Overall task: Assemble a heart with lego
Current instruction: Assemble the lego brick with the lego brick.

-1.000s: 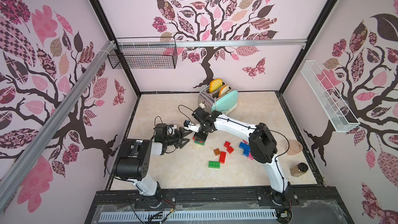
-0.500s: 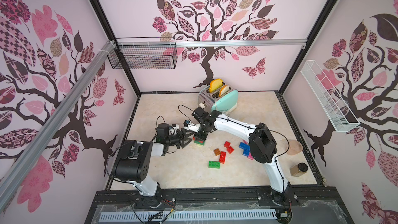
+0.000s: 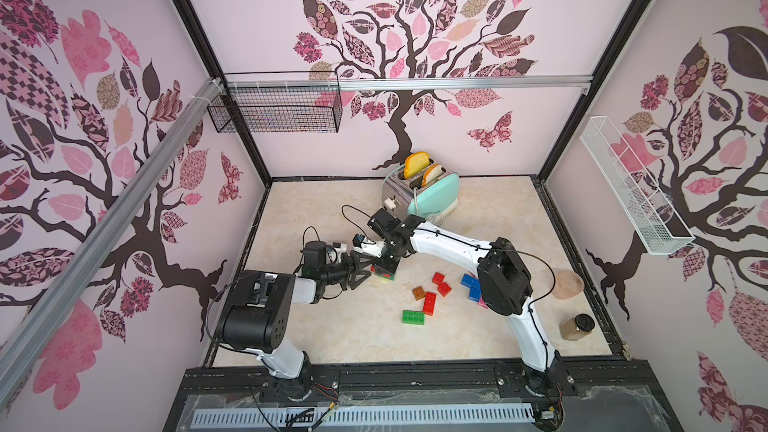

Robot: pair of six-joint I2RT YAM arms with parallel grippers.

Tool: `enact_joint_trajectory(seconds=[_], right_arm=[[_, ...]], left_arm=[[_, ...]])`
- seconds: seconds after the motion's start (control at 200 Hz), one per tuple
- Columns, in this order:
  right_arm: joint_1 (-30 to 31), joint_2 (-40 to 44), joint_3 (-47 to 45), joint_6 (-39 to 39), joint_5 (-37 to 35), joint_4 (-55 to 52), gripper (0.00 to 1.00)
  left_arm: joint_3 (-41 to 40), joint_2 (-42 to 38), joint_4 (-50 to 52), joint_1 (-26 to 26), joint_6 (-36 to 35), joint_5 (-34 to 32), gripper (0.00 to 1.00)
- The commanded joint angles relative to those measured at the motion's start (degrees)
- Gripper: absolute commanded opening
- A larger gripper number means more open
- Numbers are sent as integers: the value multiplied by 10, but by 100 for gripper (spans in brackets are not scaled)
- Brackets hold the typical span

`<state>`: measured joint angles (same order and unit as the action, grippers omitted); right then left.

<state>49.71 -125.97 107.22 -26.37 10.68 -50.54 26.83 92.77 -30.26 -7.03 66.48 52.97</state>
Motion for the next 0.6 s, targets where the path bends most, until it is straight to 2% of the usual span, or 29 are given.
enact_joint_trajectory(seconds=[0.0, 0.595], right_arm=[[4, -20, 12, -2, -7, 1, 23], [2, -31, 22, -34, -23, -10, 23]], left_arm=[[-3, 0, 6, -3, -17, -2, 67], [-2, 4, 6, -9, -20, -4, 67]])
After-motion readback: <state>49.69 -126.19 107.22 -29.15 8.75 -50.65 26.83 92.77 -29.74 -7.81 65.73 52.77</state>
